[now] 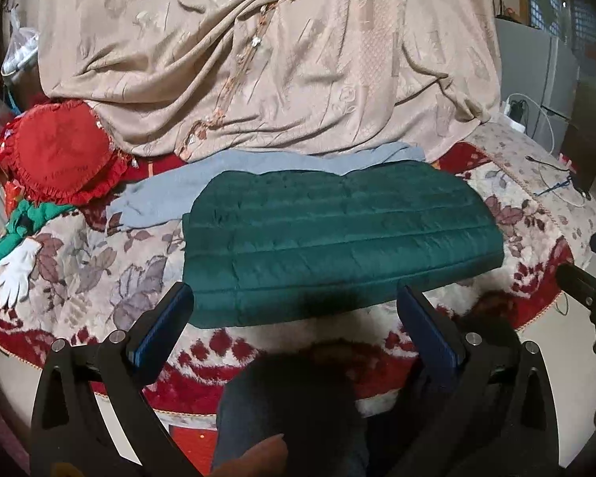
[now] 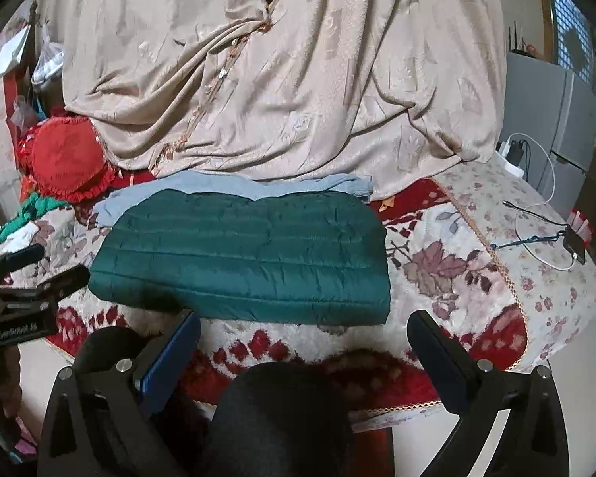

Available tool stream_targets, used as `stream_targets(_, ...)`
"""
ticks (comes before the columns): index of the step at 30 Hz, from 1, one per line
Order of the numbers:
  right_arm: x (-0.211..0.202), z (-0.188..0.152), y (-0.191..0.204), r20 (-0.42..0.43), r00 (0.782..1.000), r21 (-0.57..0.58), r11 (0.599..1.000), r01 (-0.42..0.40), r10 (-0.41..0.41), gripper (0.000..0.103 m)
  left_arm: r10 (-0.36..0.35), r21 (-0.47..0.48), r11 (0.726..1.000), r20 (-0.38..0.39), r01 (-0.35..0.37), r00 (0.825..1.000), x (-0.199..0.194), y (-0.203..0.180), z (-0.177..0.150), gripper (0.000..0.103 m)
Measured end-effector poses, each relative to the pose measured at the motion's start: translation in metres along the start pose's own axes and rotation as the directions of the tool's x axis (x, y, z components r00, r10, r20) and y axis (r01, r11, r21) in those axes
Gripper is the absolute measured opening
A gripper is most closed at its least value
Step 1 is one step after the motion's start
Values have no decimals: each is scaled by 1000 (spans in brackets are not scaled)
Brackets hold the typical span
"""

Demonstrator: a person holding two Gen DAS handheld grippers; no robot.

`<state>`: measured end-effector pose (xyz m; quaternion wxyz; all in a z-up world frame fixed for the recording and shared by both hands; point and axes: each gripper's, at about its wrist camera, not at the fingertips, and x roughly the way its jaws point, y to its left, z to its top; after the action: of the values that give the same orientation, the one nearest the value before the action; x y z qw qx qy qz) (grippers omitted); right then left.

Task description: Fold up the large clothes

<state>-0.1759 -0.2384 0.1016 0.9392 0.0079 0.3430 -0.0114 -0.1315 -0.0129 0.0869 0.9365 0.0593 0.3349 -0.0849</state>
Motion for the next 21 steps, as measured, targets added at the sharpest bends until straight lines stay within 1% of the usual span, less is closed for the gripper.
stream_targets(8, 2, 1, 4, -8, 1000, -21, 1000, -15, 14, 103, -23, -1, 1000, -12, 23, 1000, 2, -2, -1, 103)
stream_targets(14, 7, -1, 5, -18, 1000, -23, 999, -25, 25, 103, -21, 4, 1000, -16, 21, 1000, 4, -4, -2, 103)
stream_targets(21, 7, 0, 3, -10, 1000, -17, 999, -28, 28, 103, -22, 5, 1000, -15, 22, 1000, 4, -5, -3, 103)
